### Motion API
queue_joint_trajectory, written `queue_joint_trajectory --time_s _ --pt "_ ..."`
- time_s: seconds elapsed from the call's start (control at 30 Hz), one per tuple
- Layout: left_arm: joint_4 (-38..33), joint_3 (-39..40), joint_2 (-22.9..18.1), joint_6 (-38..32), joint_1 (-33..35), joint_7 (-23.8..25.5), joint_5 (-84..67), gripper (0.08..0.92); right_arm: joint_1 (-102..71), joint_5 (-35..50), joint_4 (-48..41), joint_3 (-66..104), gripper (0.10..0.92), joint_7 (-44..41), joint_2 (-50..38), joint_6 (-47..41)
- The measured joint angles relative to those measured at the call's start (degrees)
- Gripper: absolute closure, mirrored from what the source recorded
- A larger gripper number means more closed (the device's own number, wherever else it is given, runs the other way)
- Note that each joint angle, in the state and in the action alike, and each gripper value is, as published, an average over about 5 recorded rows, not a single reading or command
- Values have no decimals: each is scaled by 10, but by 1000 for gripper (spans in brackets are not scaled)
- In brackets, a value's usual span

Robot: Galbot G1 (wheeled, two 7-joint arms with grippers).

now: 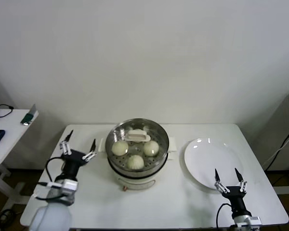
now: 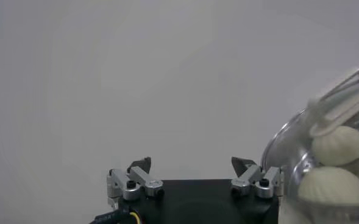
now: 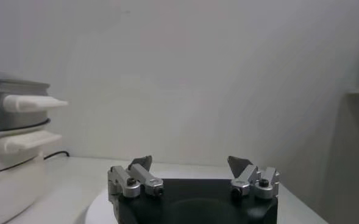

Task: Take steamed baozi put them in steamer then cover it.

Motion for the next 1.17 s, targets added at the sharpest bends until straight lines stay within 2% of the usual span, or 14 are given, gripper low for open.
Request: queue_joint_trajectory --time_s 0.23,0.57,1.17 --pt "47 -55 -1 -82 62 0 -171 177 1 0 1 -6 203 -2 0 2" --pt "120 -65 -17 -176 96 8 -279 177 -2 6 3 -10 203 -10 -1 2" --pt "156 -55 -29 -226 115 12 -324 177 -2 10 -2 -13 203 -17 8 4"
